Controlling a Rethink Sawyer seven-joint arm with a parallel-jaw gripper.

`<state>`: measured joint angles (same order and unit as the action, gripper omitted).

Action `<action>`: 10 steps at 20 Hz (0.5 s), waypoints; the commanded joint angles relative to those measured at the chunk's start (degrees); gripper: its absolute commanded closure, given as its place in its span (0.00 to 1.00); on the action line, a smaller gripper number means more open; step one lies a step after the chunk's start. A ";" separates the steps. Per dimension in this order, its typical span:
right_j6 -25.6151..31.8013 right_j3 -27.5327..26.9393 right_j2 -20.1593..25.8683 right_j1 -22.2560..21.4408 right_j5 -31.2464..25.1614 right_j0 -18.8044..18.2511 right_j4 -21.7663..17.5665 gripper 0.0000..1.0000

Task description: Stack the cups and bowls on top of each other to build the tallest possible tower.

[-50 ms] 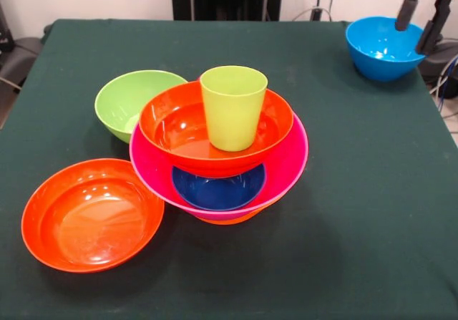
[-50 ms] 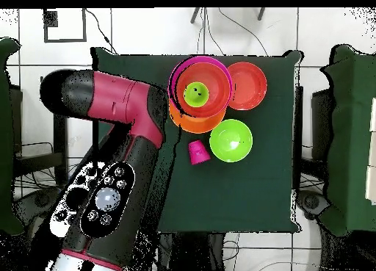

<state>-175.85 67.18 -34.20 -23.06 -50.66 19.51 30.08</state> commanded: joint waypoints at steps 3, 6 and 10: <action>-16.22 7.76 2.07 5.80 5.17 0.02 -0.10 0.00; -15.66 8.11 1.98 5.68 5.52 0.42 -2.02 0.00; -14.55 10.95 2.34 5.86 9.14 1.20 -2.63 0.00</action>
<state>-185.41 70.42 -35.61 -20.08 -46.22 20.13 31.06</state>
